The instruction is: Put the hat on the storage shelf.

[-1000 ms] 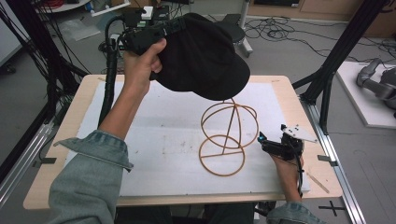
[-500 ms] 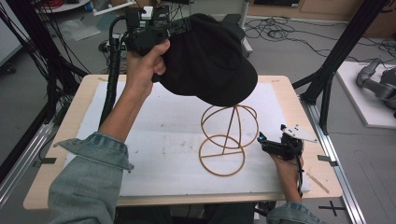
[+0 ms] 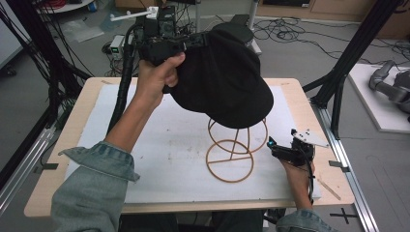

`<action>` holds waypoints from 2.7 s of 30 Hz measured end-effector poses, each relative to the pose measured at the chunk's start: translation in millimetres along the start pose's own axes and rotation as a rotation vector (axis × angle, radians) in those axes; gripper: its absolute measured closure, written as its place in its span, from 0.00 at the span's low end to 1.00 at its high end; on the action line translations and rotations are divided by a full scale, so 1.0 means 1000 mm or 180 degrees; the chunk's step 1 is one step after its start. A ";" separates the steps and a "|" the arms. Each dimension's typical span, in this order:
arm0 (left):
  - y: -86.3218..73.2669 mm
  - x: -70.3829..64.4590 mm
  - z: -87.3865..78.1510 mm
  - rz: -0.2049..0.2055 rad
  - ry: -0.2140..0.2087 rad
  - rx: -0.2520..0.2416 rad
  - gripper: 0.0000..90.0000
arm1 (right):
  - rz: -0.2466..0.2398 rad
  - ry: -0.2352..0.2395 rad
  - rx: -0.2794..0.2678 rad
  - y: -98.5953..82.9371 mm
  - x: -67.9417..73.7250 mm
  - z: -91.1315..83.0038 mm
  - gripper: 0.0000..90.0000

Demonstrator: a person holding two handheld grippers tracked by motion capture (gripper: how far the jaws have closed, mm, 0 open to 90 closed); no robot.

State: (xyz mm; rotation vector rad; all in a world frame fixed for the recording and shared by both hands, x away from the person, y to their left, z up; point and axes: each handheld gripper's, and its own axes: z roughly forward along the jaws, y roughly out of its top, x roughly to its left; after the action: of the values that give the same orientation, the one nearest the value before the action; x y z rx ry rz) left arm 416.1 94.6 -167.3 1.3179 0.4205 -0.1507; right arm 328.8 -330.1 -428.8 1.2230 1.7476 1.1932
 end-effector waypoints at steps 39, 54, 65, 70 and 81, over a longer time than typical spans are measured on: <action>-0.056 0.009 0.025 0.0166 -0.0267 0.0721 0.78 | 0.0017 0.0020 0.0032 0.000 0.001 0.001 0.08; -0.068 0.003 0.034 0.0467 -0.0246 0.0967 0.77 | 0.0023 0.0012 0.0042 -0.001 0.000 0.001 0.08; -0.081 0.000 0.043 0.0648 -0.0245 0.1241 0.77 | 0.0026 0.0008 0.0050 -0.001 -0.001 0.001 0.08; -0.085 0.001 0.045 0.0676 -0.0233 0.1289 0.77 | 0.0016 0.0011 0.0045 -0.001 -0.001 0.001 0.08; -0.095 0.003 0.043 0.0689 -0.0222 0.1339 0.77 | 0.0021 0.0011 0.0041 -0.001 -0.001 0.001 0.08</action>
State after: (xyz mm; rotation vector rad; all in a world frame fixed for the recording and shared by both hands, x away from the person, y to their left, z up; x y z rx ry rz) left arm 396.1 29.9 -246.3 1.7564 0.1877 -0.1061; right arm 330.0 -331.2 -430.1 1.2357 1.7579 1.1903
